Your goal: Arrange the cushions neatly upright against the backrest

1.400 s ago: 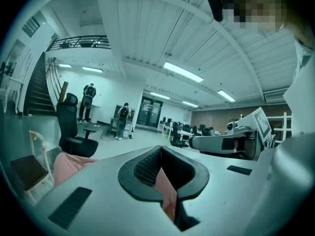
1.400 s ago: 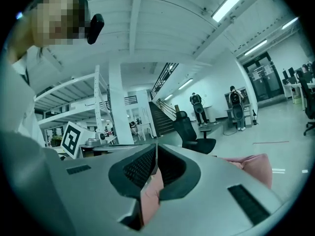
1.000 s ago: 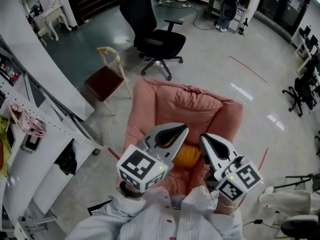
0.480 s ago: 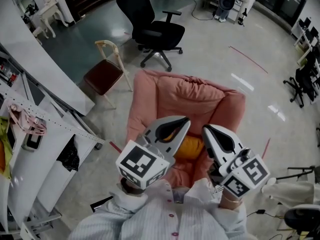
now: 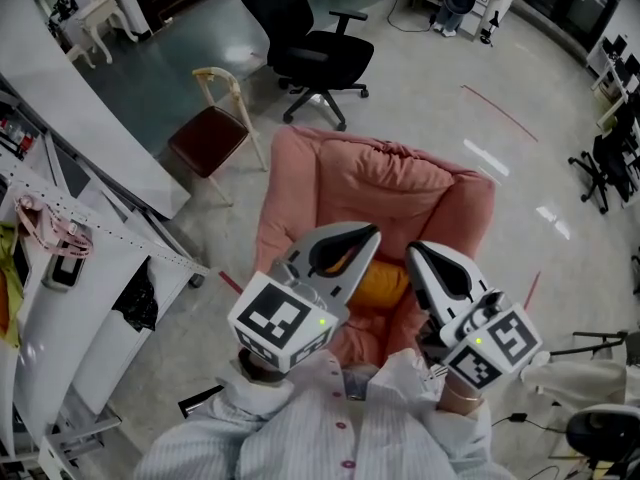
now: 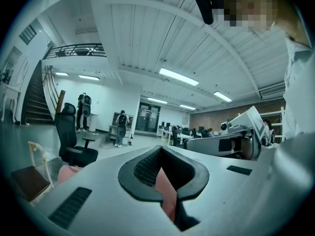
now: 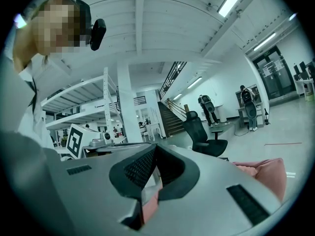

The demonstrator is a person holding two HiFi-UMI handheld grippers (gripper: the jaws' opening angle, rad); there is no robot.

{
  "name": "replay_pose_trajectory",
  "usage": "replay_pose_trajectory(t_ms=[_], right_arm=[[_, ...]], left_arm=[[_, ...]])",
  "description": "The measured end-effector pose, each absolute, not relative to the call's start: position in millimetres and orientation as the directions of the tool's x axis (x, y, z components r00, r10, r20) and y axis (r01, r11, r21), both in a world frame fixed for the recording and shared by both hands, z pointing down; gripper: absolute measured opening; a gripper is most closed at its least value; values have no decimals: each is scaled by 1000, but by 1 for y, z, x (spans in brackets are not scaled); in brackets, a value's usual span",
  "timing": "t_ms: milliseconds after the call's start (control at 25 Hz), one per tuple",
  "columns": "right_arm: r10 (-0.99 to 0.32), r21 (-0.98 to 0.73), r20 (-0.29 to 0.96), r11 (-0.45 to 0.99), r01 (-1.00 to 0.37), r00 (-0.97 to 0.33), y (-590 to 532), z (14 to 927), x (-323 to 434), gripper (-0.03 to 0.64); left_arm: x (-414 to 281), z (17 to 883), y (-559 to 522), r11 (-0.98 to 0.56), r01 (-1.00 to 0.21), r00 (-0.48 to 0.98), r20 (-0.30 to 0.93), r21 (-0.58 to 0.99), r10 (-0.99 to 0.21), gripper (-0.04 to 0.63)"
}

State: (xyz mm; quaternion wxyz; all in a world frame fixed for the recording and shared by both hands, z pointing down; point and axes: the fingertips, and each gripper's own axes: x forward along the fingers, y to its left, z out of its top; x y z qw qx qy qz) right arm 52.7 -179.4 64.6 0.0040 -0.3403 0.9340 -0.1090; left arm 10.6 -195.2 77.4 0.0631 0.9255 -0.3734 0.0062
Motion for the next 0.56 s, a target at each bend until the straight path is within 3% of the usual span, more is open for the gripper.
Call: replay_pose_trajectory(t_ms=[560], right_arm=[[-625,-200,80,753,-627,-776,-178,68,43,12]], left_arm=[[4,83,-196,-714,-689,724,66,121,-687,12]])
